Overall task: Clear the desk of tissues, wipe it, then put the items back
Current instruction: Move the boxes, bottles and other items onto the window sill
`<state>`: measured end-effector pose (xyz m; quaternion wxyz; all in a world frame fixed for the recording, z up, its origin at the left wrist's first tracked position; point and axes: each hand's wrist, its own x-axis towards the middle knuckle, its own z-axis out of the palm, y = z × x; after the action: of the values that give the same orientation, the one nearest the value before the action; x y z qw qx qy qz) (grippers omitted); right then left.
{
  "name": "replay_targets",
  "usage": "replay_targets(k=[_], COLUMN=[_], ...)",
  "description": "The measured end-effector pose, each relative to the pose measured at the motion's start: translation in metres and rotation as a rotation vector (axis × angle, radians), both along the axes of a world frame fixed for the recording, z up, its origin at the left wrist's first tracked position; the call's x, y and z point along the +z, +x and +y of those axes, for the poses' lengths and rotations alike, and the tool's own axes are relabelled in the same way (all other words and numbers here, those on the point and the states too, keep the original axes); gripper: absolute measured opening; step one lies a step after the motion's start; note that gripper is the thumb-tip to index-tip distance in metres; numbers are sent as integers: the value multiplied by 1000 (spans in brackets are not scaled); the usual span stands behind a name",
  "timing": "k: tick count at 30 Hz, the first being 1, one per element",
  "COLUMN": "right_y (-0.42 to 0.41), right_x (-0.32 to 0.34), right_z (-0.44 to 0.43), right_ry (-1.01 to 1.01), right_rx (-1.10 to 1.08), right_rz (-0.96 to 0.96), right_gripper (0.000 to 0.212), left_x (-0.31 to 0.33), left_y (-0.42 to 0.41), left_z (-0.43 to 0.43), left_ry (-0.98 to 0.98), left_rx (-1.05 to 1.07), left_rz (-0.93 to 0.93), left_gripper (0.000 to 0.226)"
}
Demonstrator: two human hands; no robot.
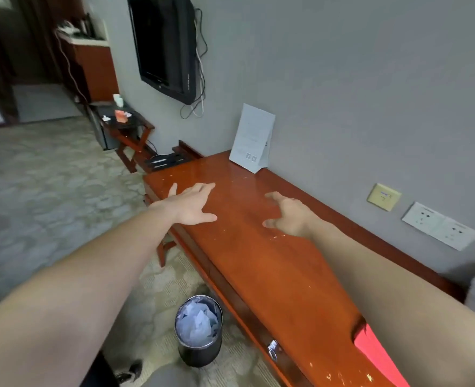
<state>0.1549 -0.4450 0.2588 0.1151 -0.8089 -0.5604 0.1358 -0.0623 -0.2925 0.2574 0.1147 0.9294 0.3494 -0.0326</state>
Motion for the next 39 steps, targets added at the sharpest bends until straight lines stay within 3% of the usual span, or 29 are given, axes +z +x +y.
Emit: replay_targets(k=[7, 14, 20, 28, 34, 39], right_y=[40, 99, 140, 166, 205, 245], right_x=[-4, -14, -54, -67, -87, -94], right_z=[56, 145, 265, 420, 462, 491], right_ry=[3, 57, 52, 71, 20, -18], right_rx=[-17, -120, -299, -541, -764, -824], right_rz=[86, 120, 163, 311, 358, 347], right_gripper=[76, 75, 73, 65, 61, 59], left_x=[3, 1, -14, -32, -58, -81], left_y=[28, 105, 190, 262, 322, 368], left_z=[55, 165, 312, 489, 555, 592], left_ry=[8, 44, 66, -68, -128, -121], left_rx=[30, -89, -276, -439, -510, -544], left_rz=[-11, -23, 43, 164, 162, 167], left_gripper=[86, 86, 87, 84, 83, 85])
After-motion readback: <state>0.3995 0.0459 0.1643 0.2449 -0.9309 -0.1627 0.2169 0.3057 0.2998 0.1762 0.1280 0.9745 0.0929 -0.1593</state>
